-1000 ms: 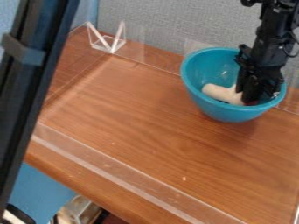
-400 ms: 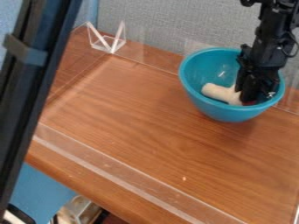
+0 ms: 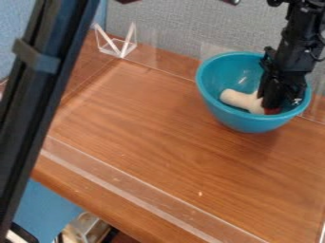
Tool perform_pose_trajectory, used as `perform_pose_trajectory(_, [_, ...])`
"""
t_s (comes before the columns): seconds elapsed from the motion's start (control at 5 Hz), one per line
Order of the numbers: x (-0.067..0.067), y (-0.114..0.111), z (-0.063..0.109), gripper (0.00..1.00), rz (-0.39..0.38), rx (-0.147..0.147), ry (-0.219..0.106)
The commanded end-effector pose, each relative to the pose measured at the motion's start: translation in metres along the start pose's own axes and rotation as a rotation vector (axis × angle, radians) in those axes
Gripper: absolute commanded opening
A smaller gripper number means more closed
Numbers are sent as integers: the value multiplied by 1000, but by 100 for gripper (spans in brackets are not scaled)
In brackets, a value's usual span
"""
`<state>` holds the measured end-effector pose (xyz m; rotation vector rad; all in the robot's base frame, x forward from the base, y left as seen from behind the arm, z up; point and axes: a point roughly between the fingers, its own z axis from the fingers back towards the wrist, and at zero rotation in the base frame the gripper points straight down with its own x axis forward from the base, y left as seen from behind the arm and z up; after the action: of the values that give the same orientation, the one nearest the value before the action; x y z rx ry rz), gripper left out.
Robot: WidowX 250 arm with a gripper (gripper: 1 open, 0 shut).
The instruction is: Remove the mushroom from inside the blue bowl and put it on the table
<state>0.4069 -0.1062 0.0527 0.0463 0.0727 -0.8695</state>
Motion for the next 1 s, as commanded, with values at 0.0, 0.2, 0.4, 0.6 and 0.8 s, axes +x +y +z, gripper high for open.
perform_pose_trajectory(0.0, [15,-13,25,0,-28,29,-35])
perform_pose_trajectory(0.2, [21,-9,32,0,-17,33,-35])
perform_pose_trajectory(0.4, [24,-8,40,0,-5,39,-29])
perform_pose_trajectory(0.6, [22,-9,45,0,23,41,-22])
perform_pose_trajectory(0.8, [20,-9,50,0,50,41,-16])
